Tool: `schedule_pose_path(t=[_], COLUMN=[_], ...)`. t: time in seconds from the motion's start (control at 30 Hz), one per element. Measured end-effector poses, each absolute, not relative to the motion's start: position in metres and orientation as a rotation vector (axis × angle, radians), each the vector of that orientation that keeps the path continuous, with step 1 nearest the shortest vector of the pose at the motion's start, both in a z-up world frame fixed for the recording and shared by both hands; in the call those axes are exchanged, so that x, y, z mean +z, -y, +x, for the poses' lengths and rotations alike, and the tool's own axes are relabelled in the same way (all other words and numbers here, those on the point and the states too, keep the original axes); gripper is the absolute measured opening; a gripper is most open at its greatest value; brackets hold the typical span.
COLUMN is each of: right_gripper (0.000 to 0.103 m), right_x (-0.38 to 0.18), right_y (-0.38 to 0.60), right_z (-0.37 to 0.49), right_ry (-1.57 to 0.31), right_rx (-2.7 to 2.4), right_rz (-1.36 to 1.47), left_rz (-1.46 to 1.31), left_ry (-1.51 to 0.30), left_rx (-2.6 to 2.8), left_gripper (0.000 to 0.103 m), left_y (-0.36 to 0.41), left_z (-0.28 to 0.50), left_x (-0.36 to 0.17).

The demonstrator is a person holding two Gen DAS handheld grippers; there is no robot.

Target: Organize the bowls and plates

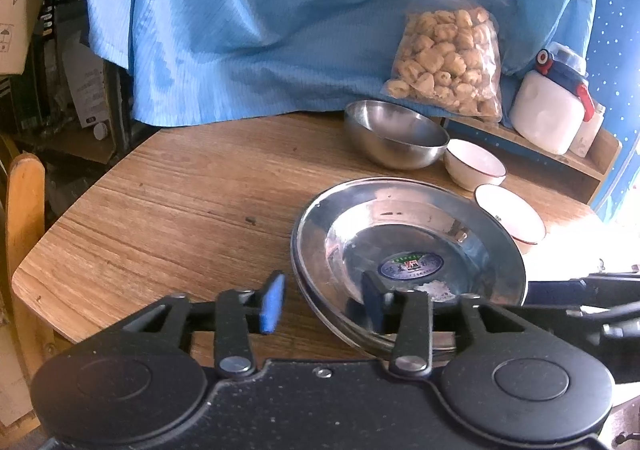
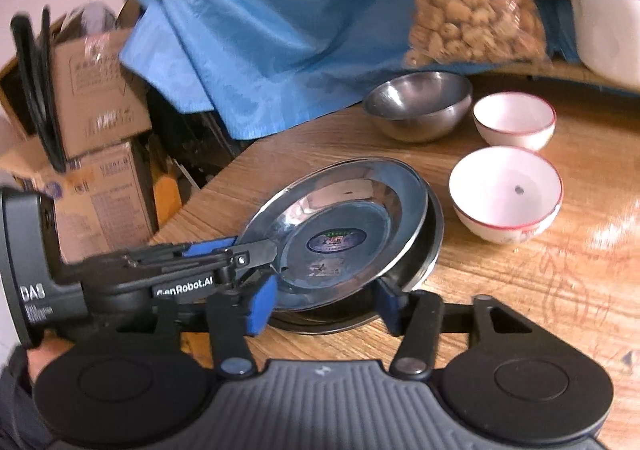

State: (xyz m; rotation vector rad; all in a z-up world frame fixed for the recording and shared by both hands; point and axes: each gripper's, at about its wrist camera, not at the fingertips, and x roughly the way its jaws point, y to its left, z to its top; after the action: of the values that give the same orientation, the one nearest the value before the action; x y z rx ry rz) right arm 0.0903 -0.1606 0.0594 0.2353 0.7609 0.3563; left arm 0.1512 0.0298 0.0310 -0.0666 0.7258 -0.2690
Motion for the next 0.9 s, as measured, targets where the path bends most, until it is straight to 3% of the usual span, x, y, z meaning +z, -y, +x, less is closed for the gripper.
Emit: schedule_pose_path(t=[0.13, 0.27, 0.4, 0.47, 0.57, 0.9], right_gripper=[0.075, 0.085, 0.089, 0.093, 0.102, 0.103], right_x=[0.064, 0.067, 0.071, 0.072, 0.072, 0.081], right_y=[0.149, 0.149, 0.153, 0.157, 0.164, 0.209], right_z=[0.088, 0.087, 0.088, 0.088, 0.086, 0.105], right_ry=[-0.777, -0.780, -0.764, -0.751, -0.711, -0.600], right_rx=[0.342, 0.328, 0.319, 0.314, 0.291, 0.153], right_rz=[0.146, 0.120, 0.113, 0.123, 0.106, 0.127], left_rz=[-0.082, -0.108, -0.120, -0.127, -0.147, -0.195], left_ry=[-0.724, -0.699, -0.688, -0.676, -0.672, -0.662], left_rx=[-0.267, -0.248, -0.240, -0.220, -0.164, -0.149], left_gripper=[0.061, 0.083, 0.089, 0.102, 0.102, 0.102], left_y=[-0.034, -0.039, -0.042, -0.043, -0.044, -0.032], left_z=[0.153, 0.153, 0.158, 0.161, 0.170, 0.228], left_x=[0.031, 0.036, 0.040, 0.041, 0.043, 0.056])
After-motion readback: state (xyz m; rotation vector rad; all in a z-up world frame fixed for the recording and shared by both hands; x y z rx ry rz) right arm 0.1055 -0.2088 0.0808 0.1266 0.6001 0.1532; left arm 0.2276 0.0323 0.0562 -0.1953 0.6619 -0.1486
